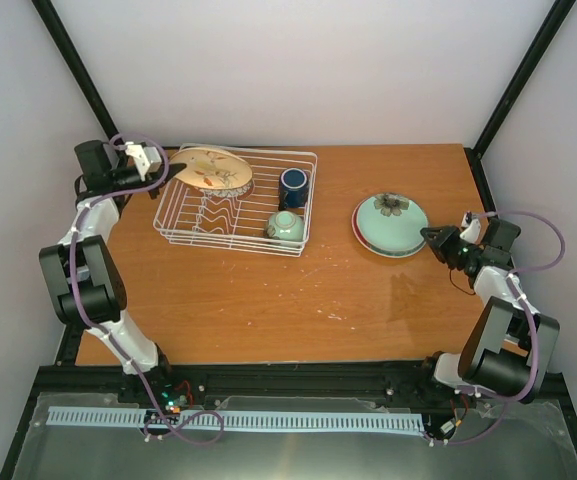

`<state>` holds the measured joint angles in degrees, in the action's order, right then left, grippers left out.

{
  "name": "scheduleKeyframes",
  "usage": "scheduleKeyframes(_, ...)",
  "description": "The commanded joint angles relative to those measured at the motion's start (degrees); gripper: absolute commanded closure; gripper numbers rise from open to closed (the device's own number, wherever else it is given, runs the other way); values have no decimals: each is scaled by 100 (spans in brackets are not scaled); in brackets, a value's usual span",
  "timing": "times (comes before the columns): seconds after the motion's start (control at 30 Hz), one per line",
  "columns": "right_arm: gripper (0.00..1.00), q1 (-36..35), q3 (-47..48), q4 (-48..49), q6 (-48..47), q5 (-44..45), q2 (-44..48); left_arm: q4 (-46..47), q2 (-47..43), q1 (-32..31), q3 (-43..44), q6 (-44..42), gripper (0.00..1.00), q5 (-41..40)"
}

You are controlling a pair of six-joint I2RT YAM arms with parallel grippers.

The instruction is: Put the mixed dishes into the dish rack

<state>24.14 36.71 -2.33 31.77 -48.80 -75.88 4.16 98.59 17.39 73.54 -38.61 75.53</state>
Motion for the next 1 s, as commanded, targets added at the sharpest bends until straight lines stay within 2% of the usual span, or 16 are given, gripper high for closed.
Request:
scheduleKeyframes(0.0, 79, 12, 4, 206, 57, 33, -136, 72, 80, 67, 235, -880, 99, 638)
scheduleKeyframes(0.07, 79, 12, 16, 240, 97, 28, -170, -154, 262, 93, 337, -1221, 99, 601)
scheduleKeyframes(0.37, 79, 12, 68, 232, 141, 55, -206, -373, 847, 248, 620, -1762, 99, 524)
scheduleKeyframes(0.8, 79, 12, 157, 214, 172, 102, -262, 226, 1280, 250, 807, -1911, 100, 555)
scheduleKeyframes(0.97, 79, 12, 186, 190, 177, 141, -273, -335, 1551, 248, 1153, -2384, 99, 578)
